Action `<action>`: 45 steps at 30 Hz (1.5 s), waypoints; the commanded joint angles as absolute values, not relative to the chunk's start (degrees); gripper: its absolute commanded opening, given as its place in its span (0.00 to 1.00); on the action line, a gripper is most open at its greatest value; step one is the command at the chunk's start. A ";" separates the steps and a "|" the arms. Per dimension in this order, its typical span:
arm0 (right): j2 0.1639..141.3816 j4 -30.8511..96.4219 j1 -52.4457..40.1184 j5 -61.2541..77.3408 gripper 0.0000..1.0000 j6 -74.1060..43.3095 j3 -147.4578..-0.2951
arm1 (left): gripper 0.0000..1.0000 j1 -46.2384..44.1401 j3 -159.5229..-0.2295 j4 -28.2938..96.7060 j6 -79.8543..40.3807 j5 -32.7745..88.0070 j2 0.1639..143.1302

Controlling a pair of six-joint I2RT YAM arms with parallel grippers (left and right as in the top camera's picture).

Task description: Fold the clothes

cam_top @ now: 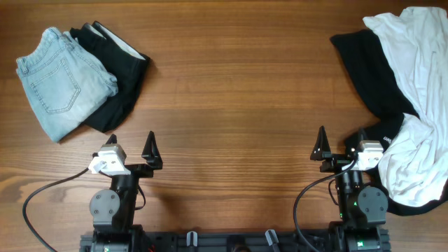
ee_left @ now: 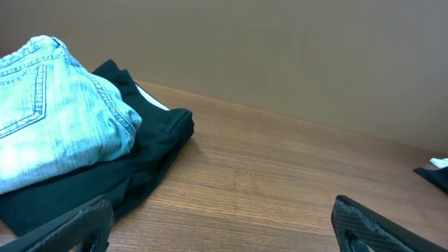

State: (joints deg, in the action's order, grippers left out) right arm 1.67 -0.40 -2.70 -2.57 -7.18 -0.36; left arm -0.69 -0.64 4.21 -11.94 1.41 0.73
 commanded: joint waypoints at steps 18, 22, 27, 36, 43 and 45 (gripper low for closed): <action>1.67 -0.69 -2.66 -2.98 1.00 0.45 -0.32 | 1.00 -0.69 -0.34 4.32 -12.47 2.28 0.38; 1.67 -0.69 -2.66 -2.96 1.00 0.38 -0.32 | 1.00 -0.69 -0.34 4.32 -12.47 2.28 0.38; 1.67 -0.69 -2.66 -2.94 1.00 -0.21 -0.32 | 1.00 -0.69 -0.34 4.32 -12.47 2.28 0.38; 1.67 -0.58 -2.66 -2.55 1.00 -0.67 -0.32 | 1.00 -0.69 -0.34 4.34 -12.49 2.04 0.45; 3.73 5.63 -2.66 -4.56 1.00 -3.42 -4.60 | 1.00 -0.69 -2.94 4.36 -12.49 2.09 5.30; 6.37 7.33 -2.66 -5.45 1.00 -3.49 -7.57 | 1.00 -0.69 -5.34 4.38 -12.49 2.09 8.49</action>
State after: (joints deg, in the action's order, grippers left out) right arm 3.53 6.24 -2.70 -3.16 -2.33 -2.42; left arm -0.69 -1.21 4.47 -11.94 1.43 4.84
